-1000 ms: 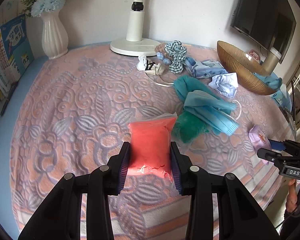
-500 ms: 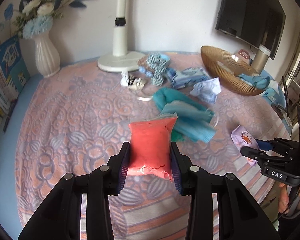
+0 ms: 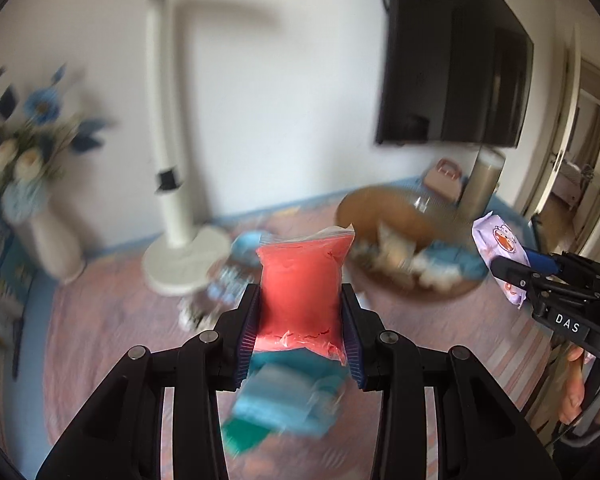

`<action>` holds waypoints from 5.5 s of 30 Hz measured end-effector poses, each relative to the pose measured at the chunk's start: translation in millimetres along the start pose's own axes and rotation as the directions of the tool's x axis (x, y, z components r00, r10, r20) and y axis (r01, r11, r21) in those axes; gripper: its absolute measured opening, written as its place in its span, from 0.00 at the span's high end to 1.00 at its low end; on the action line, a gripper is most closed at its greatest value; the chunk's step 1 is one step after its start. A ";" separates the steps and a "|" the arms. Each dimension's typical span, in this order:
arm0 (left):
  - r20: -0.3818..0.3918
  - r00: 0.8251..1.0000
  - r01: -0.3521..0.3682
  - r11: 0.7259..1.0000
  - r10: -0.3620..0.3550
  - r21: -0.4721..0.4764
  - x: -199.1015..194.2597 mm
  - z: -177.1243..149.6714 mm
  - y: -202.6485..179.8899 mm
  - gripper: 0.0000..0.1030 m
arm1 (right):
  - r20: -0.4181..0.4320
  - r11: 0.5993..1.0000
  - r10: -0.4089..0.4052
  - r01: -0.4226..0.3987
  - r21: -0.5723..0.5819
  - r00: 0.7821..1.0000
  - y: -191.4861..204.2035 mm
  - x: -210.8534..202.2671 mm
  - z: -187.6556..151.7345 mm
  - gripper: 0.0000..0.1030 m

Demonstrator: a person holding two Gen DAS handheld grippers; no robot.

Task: Organize soft objects
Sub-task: 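Carry red bag and purple wipes pack to the amber bowl and release, then grasp the green bag with left tool while right tool grasps blue face mask, then carry green bag and blue mask to the amber bowl and open both tools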

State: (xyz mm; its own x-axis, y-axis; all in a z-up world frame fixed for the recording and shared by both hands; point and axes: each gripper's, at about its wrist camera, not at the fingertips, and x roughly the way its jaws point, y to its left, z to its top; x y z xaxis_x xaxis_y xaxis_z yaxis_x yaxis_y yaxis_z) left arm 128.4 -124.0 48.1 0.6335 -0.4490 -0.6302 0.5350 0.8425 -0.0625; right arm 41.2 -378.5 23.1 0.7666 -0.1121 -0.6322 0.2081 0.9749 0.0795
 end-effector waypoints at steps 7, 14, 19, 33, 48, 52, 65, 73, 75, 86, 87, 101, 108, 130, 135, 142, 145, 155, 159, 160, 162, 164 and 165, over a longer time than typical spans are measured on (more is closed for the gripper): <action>-0.036 0.995 0.089 0.996 -0.089 0.001 66.6 50.8 -46.8 0.66 | -0.028 0.993 -0.064 0.066 0.100 0.998 -45.8 40.0 38.3 0.64; -0.121 0.982 0.145 0.989 -0.143 0.007 139.5 57.5 -80.0 0.65 | -0.085 0.986 -0.075 0.086 0.140 0.994 -72.4 93.6 52.3 0.63; -0.133 0.980 0.152 0.988 -0.149 0.016 163.9 58.0 -88.4 0.29 | -0.114 0.982 -0.075 0.093 0.162 0.991 -83.9 104.0 47.7 0.57; 0.045 0.998 -0.052 0.999 0.052 0.004 20.2 38.8 -14.5 0.26 | -0.016 0.995 0.073 -0.072 0.073 0.997 -9.0 6.4 27.8 0.52; -0.044 0.996 -0.085 0.985 0.079 -0.148 -42.5 -78.5 77.7 0.22 | -0.212 0.963 0.267 -0.266 0.033 0.940 98.1 25.4 -63.7 0.52; -0.127 0.990 -0.079 0.986 0.061 -0.145 -13.4 -114.8 81.0 0.22 | -0.269 0.963 0.266 -0.269 0.026 0.926 108.5 36.8 -83.4 0.52; -0.184 0.983 -0.027 0.994 0.008 -0.104 1.4 -141.0 91.3 0.22 | -0.281 0.931 0.238 -0.301 -0.209 0.930 175.6 41.3 -69.2 0.41; -0.241 0.969 0.035 0.998 -0.046 -0.054 26.5 -134.0 97.3 0.22 | -0.396 0.896 0.230 -0.352 -0.270 0.889 205.5 101.2 -75.4 0.41; -0.256 0.966 0.041 0.999 -0.047 -0.026 39.1 -134.7 93.0 0.22 | -0.411 0.895 0.213 -0.345 -0.281 0.886 209.9 115.1 -81.1 0.41; -0.325 0.938 0.134 0.991 -0.124 0.008 77.9 -132.2 78.8 0.24 | -0.404 0.907 0.291 -0.384 -0.172 0.867 188.2 124.5 -84.2 0.85; -0.326 0.937 0.136 0.990 -0.121 0.024 78.4 -131.9 74.6 0.24 | -0.394 0.910 0.296 -0.381 -0.160 0.870 184.6 121.0 -82.7 0.87; -0.301 0.950 0.098 0.995 -0.088 0.019 69.2 -126.9 63.7 0.64 | -0.309 0.981 0.128 -0.166 -0.097 0.942 101.2 64.4 -85.9 0.86; -0.259 0.965 0.043 0.999 -0.045 -0.014 42.0 -135.0 64.8 0.64 | -0.423 0.981 0.157 -0.190 -0.035 0.892 83.8 83.0 -124.2 0.66; -0.213 0.976 0.033 0.998 -0.042 -0.047 17.5 -116.3 43.2 0.64 | -0.365 0.962 0.107 -0.189 -0.197 0.925 104.2 58.5 -127.4 0.89; -0.162 0.986 0.041 0.999 -0.040 0.000 10.8 -84.6 20.2 0.64 | -0.236 0.976 0.091 -0.133 -0.170 0.968 72.8 22.2 -85.3 0.89; -0.103 0.989 0.114 0.991 -0.106 0.073 31.5 -10.0 -30.5 0.64 | -0.084 0.999 -0.037 0.039 0.020 0.996 -14.4 4.0 -9.5 0.89; -0.116 0.982 0.160 0.984 -0.151 0.077 60.2 19.1 -55.0 0.64 | -0.093 0.988 -0.071 0.083 0.128 0.993 -49.5 22.8 12.7 0.89; -0.151 0.973 0.192 0.976 -0.175 0.102 149.5 53.6 -102.3 0.50 | -0.149 0.978 -0.073 0.100 0.182 0.986 -73.9 105.7 48.6 0.74; -0.136 0.977 0.180 0.975 -0.162 0.129 162.2 60.5 -108.3 0.22 | -0.164 0.978 -0.055 0.087 0.190 0.985 -79.6 116.6 44.0 0.45; -0.123 0.980 0.175 0.976 -0.159 0.131 159.2 59.8 -106.6 0.22 | -0.169 0.978 -0.054 0.086 0.192 0.984 -80.3 114.2 39.8 0.45; -0.114 0.980 0.178 0.976 -0.164 0.126 151.1 55.4 -98.3 0.22 | -0.170 0.975 -0.056 0.090 0.202 0.984 -81.6 107.5 32.6 0.44; -0.111 0.980 0.180 0.978 -0.168 0.105 143.3 51.8 -86.8 0.22 | -0.168 0.974 -0.046 0.082 0.213 0.985 -80.6 98.1 27.2 0.44; -0.106 0.980 0.177 0.980 -0.167 0.092 137.1 50.1 -80.3 0.22 | -0.162 0.975 -0.035 0.069 0.213 0.986 -77.4 90.8 24.9 0.44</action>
State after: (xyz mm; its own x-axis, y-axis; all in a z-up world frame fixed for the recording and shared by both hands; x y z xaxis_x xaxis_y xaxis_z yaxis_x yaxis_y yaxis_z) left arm 200.3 -268.2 5.6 0.4723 -0.5498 -0.6890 0.6880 0.7185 -0.1018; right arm 109.8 -469.0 -21.3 0.6503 -0.1130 -0.7513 0.3853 0.9013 0.1980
